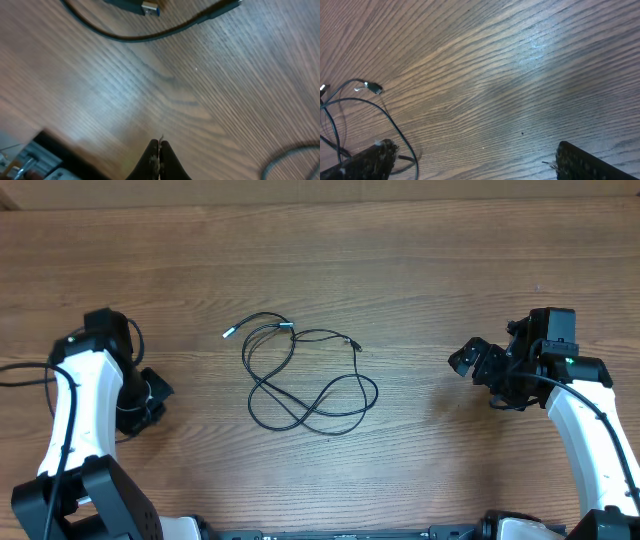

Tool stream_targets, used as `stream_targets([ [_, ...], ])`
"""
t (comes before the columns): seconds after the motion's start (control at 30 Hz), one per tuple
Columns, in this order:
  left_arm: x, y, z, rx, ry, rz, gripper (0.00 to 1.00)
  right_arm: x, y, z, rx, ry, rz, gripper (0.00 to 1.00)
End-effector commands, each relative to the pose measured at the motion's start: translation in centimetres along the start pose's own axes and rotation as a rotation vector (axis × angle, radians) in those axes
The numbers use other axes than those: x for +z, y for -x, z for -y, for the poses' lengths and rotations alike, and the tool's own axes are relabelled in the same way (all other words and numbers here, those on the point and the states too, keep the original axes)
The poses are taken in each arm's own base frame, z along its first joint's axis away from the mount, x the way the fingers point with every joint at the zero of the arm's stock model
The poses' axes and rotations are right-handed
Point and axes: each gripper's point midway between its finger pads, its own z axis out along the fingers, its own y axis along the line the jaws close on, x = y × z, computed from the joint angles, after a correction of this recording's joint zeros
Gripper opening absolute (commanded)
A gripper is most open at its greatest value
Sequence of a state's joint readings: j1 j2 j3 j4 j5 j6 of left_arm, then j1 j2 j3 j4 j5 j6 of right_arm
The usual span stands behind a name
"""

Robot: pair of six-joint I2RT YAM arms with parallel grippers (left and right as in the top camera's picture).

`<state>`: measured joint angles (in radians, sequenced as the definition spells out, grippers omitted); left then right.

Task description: Untangle cables

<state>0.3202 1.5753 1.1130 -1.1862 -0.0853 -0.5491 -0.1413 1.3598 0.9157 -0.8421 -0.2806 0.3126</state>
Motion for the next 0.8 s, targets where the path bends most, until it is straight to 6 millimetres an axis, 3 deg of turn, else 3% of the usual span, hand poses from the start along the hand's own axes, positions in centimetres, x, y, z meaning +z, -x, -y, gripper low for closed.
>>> stream_targets([
  [0.0,1.9,-0.7,0.1,-0.016,-0.005,-0.029,0.04,0.2,-0.1,-0.2,-0.013,0.002,-0.006,1.0],
  [0.3,5.9,-1.4,0.2,-0.029,-0.017,-0.022,0.08,0.2,-0.1,-0.2,-0.013,0.002,-0.007,1.0],
  [0.47,6.9,-1.1,0.0,-0.056,-0.02,-0.019,0.08,0.2,-0.1,-0.2,-0.013,0.002,-0.007,1.0],
  [0.77,8.7,0.4,-2.3,-0.164,-0.001,-0.049,0.04,0.2,-0.2,-0.2,-0.012,0.001,-0.008,1.0],
])
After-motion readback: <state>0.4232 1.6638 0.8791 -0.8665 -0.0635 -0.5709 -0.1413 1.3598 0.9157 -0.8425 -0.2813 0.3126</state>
